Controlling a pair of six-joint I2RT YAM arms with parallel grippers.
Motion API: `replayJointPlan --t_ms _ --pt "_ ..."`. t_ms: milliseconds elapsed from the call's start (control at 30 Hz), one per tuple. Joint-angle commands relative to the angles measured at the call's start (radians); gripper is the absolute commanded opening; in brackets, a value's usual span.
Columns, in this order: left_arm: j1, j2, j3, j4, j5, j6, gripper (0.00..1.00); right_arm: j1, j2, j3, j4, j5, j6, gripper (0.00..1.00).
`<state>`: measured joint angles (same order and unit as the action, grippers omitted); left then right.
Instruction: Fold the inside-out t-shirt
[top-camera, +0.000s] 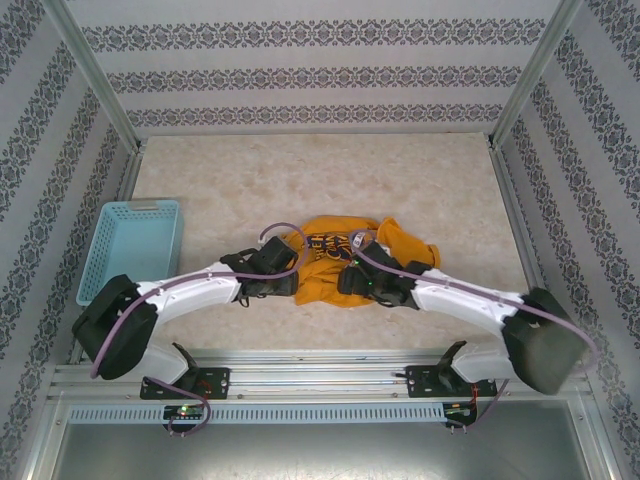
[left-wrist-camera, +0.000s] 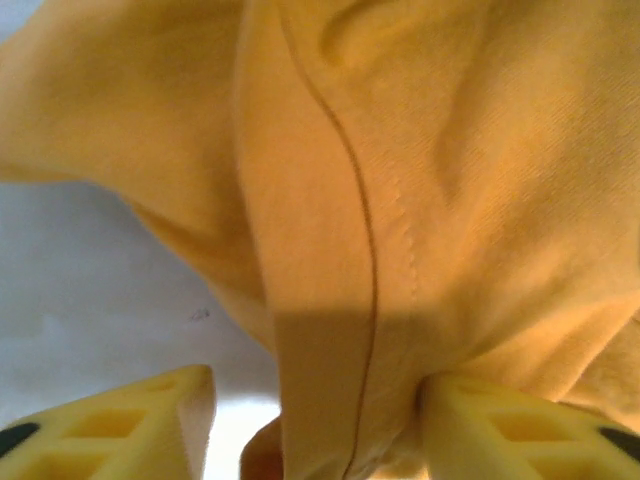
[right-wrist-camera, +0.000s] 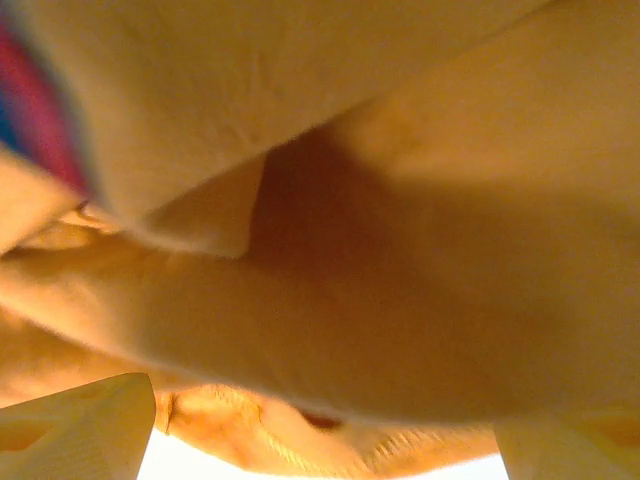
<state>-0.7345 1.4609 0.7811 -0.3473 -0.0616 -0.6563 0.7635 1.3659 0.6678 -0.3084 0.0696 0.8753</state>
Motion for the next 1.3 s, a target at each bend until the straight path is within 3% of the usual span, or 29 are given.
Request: replayJointPlan --t_ms 0,67,167,267,333,567,700,833,900,1000,1067,1267 --pt "0.023 0.035 0.033 0.088 0.003 0.008 0.41 -0.001 0.114 0.043 0.137 -0.022 0.065 0.86" --pt "0.029 0.035 0.059 0.094 0.005 0.014 0.3 -0.023 0.167 0.078 0.133 -0.013 0.05 0.8" --pt "0.032 0.014 0.096 0.081 0.014 0.04 0.14 -0.073 0.174 0.101 0.102 0.024 0.002 0.6" --pt "0.039 -0.029 0.109 0.055 0.005 0.063 0.02 -0.132 0.143 0.099 0.051 0.091 -0.06 0.18" --pt "0.06 -0.08 0.117 0.025 0.015 0.067 0.0 -0.181 0.106 0.104 -0.009 0.116 -0.102 0.0" --pt "0.17 -0.369 0.09 0.034 0.053 0.063 0.0 -0.346 -0.128 0.133 -0.179 0.258 -0.285 0.0" --pt "0.238 -0.435 0.079 0.067 0.095 0.06 0.0 -0.471 -0.198 0.175 -0.182 0.168 -0.39 0.0" --pt "0.259 -0.343 0.084 0.088 0.188 0.037 0.0 -0.483 -0.145 0.226 -0.169 0.071 -0.458 0.0" --pt "0.26 -0.272 0.075 0.125 0.258 0.016 0.0 -0.474 -0.082 0.232 -0.158 0.038 -0.458 0.1" --pt "0.26 -0.169 0.049 0.181 0.34 -0.035 0.0 -0.454 -0.009 0.236 -0.176 0.051 -0.433 0.37" --pt "0.259 -0.129 0.012 0.253 0.405 -0.077 0.0 -0.42 -0.017 0.222 -0.19 0.074 -0.422 0.49" --pt "0.259 -0.139 -0.066 0.315 0.45 -0.15 0.0 -0.176 -0.213 0.147 -0.138 0.123 -0.354 0.61"
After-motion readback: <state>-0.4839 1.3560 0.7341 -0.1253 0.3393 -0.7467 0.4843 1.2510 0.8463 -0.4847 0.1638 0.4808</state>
